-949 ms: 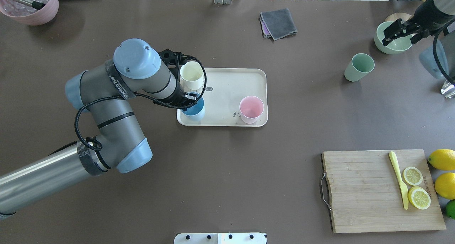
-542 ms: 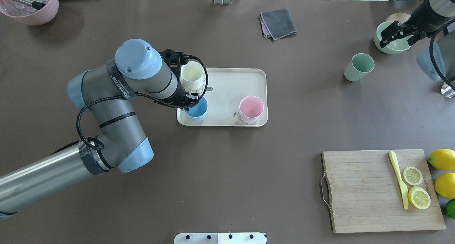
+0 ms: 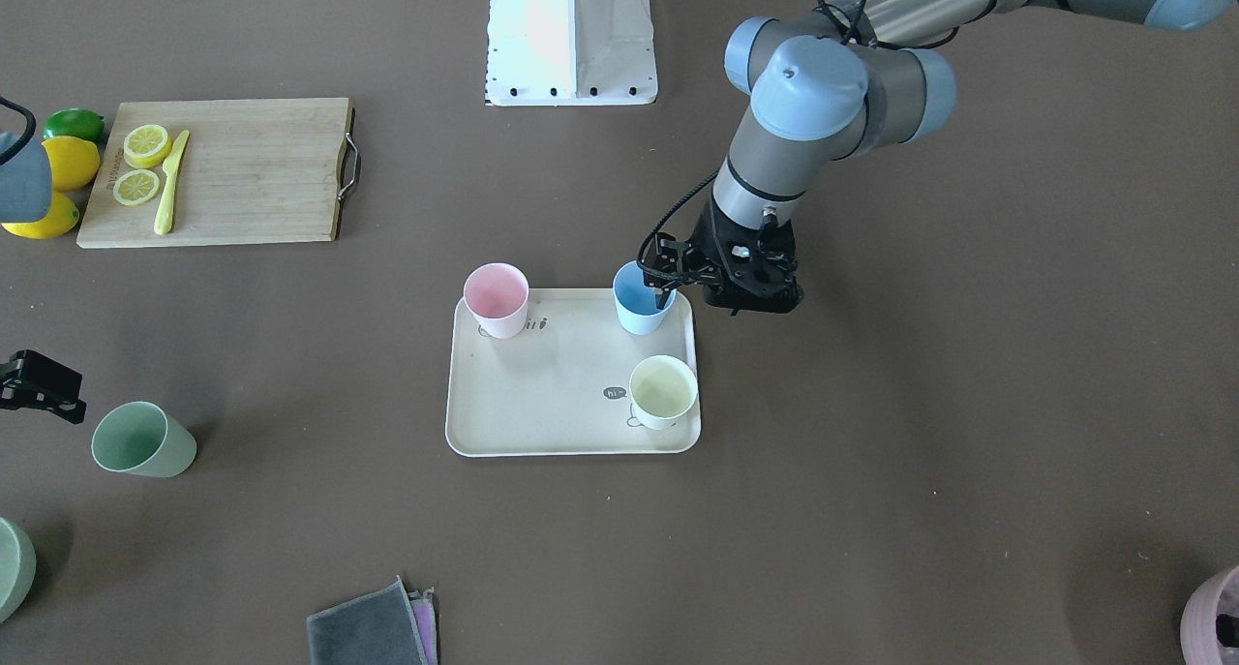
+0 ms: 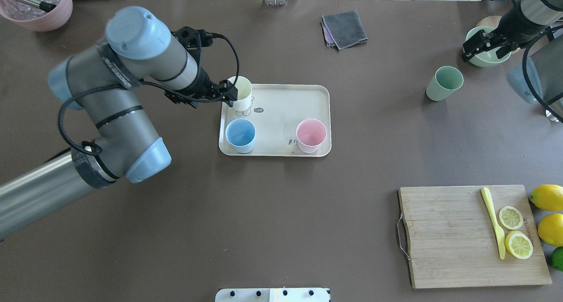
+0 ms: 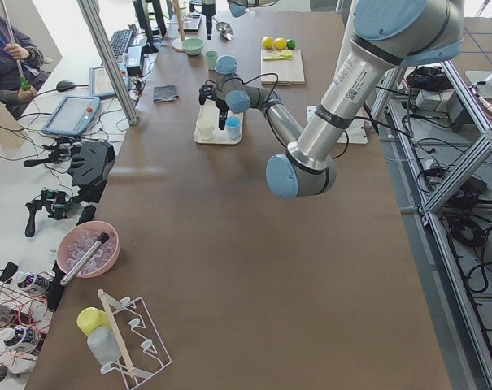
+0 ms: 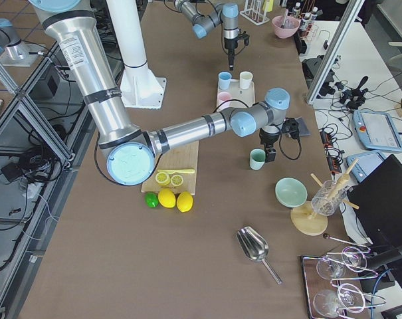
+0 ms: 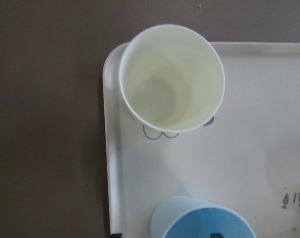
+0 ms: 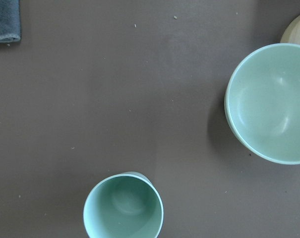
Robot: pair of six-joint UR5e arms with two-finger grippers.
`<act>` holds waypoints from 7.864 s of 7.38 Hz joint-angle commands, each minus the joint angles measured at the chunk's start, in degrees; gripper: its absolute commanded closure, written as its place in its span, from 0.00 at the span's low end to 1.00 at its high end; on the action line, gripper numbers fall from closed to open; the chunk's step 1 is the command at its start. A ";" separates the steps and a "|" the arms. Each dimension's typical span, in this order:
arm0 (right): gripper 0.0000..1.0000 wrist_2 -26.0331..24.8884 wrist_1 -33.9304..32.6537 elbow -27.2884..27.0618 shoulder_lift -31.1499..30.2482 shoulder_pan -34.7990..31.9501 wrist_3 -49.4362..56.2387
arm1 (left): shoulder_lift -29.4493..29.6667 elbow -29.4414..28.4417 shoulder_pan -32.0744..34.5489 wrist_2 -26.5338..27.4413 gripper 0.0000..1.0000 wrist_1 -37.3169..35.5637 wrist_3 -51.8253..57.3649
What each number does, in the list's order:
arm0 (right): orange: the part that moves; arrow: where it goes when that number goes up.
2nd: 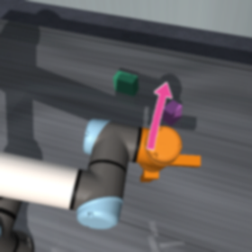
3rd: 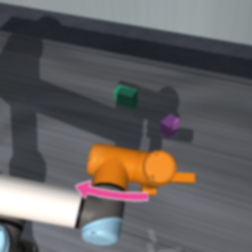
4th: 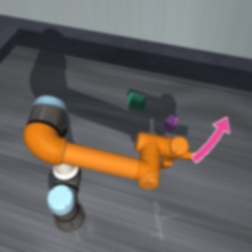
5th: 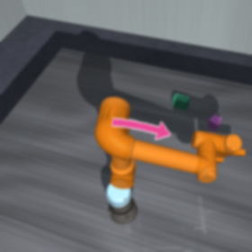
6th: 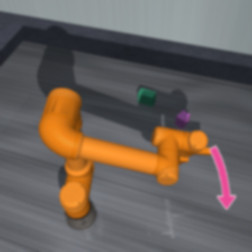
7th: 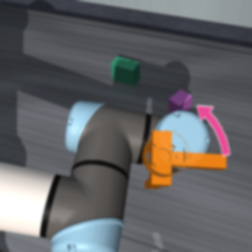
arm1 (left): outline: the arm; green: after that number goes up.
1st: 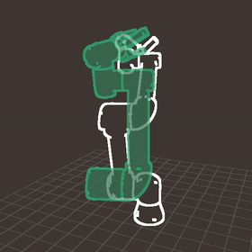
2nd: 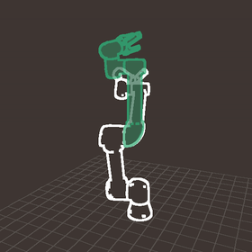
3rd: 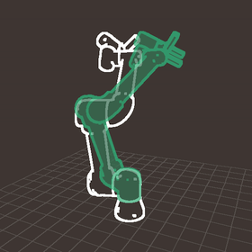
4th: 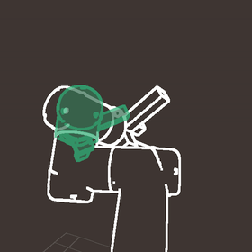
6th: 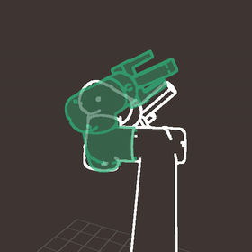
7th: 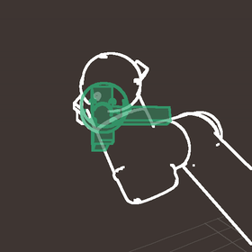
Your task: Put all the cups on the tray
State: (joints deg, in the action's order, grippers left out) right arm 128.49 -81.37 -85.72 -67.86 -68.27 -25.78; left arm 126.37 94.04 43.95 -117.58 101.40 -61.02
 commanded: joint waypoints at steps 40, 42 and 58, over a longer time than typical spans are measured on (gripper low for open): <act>0.00 3.34 -11.70 -6.91 -20.74 -16.19 22.27 | -46.02 3.78 45.61 -23.82 0.02 -12.02 70.34; 0.00 3.96 -12.49 -9.73 -21.52 -16.37 22.18 | -46.48 3.78 45.70 -23.22 0.02 -11.84 70.42; 0.00 6.51 -11.70 -11.58 -25.92 -16.10 22.88 | -45.69 4.39 47.63 -20.61 0.02 -11.58 70.51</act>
State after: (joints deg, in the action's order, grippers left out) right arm 134.39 -93.08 -96.97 -93.72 -84.37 -2.95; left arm 80.33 98.32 91.58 -140.17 89.82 9.49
